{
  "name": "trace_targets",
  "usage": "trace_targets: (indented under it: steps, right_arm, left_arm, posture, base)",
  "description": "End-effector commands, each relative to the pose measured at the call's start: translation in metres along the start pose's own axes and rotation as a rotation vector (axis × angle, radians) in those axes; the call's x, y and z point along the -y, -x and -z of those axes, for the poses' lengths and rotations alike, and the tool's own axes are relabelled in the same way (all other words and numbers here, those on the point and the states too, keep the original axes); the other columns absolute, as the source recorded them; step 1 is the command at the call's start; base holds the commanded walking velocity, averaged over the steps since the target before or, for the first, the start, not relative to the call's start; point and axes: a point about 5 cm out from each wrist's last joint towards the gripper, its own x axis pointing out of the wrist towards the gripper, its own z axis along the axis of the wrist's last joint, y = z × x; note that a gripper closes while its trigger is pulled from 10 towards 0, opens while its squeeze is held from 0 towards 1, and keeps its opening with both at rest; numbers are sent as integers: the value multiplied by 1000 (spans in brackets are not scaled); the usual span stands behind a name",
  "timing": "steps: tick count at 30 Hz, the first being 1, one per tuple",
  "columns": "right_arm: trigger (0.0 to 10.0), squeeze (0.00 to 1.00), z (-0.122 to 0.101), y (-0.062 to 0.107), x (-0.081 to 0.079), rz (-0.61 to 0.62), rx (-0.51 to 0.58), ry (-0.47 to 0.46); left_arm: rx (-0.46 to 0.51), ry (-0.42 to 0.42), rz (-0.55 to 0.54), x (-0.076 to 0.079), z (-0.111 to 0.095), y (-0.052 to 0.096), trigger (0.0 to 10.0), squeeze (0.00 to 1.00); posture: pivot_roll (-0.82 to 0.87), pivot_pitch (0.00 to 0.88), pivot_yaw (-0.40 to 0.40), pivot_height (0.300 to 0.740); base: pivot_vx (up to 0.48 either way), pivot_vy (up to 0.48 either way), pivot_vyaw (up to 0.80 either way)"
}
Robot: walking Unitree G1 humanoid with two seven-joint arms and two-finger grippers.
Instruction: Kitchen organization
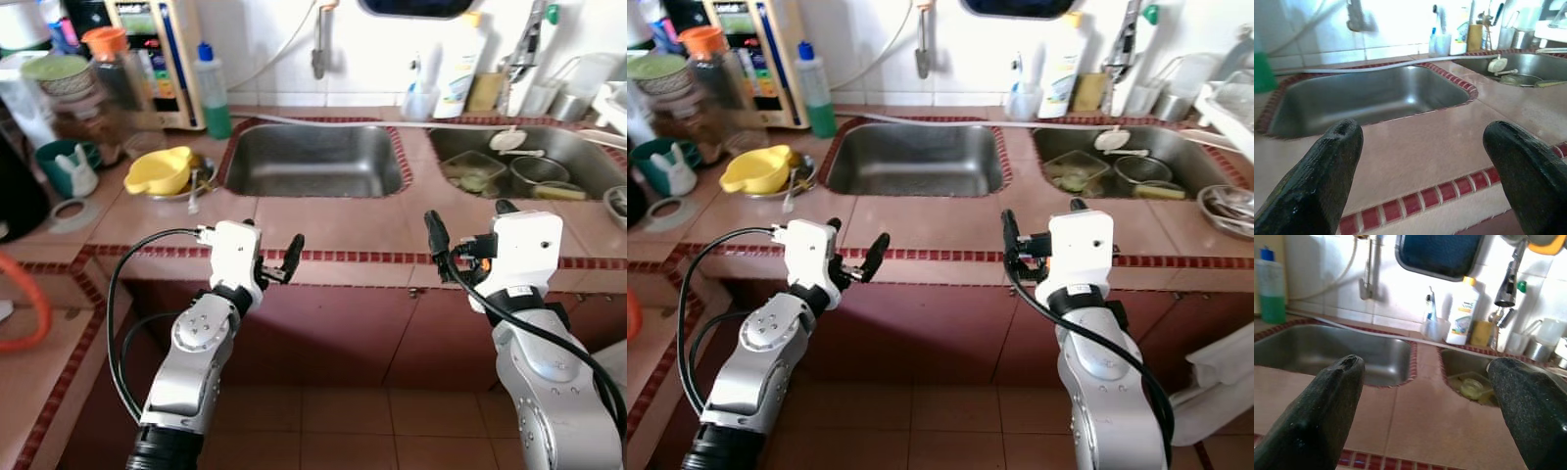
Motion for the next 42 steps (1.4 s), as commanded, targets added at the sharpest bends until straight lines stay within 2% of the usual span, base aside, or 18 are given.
trace_targets:
  steps: [1,42]
  right_arm:
    - [10000,0,-3,1,0,-1,9,4]
    - [10000,0,-3,2,2,4,8,9]
  left_arm:
    - [2,0,10,0,-1,0,10000,0]
    - [3,4,12,1,-1,0,10000,0]
  posture:
    - [-35,0,31,740]
    - [-37,0,31,740]
  base:
    - [364,0,0]
    - [360,0,0]
